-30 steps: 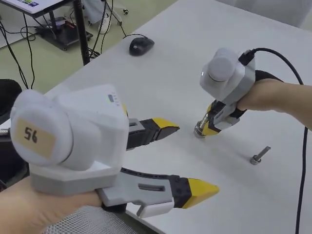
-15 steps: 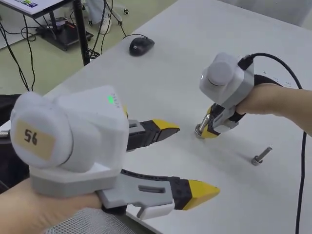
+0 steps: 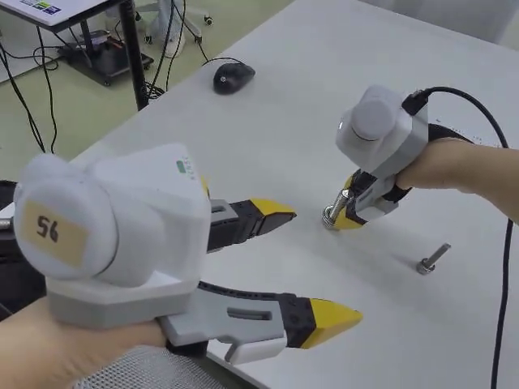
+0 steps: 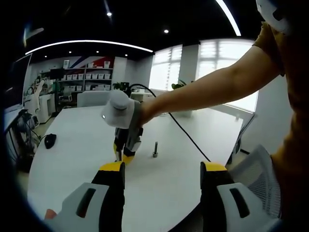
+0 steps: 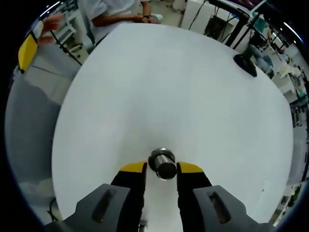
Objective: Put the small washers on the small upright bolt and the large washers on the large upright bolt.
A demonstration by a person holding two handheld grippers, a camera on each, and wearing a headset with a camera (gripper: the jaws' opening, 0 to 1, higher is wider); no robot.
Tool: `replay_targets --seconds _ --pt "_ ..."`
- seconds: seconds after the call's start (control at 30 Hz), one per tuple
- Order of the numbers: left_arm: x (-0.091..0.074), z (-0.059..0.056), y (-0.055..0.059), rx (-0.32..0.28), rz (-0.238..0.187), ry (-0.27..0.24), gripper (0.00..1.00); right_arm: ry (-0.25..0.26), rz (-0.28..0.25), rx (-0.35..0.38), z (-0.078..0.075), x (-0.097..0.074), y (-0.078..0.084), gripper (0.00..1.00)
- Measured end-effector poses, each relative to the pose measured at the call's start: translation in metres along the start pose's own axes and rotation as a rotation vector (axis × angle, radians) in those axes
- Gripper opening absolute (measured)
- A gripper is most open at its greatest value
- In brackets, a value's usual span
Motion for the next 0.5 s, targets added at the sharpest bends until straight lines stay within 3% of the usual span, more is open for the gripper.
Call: replay_targets --seconds 0.23,0.5 --pt "0.002 -0.001 0.001 0.005 0.002 0.010 0.62 0.028 -0.025 0.024 0.005 -0.011 0.006 0.26" --pt "0.004 -0.005 -0.004 0.021 -0.008 0.029 0.62 0.083 -0.130 0.084 0.021 -0.036 0.016 0.26"
Point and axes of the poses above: the centre of the closed fingertips' face, and the gripper's own axes: x roughly forward along the fingers, z roughly to its left, y roughly out of its underside, the point moved 4 cm from there along -x, roughly backward along the fingers, and after that the axes turned 1 degree about -z, right-handed, at the moved point
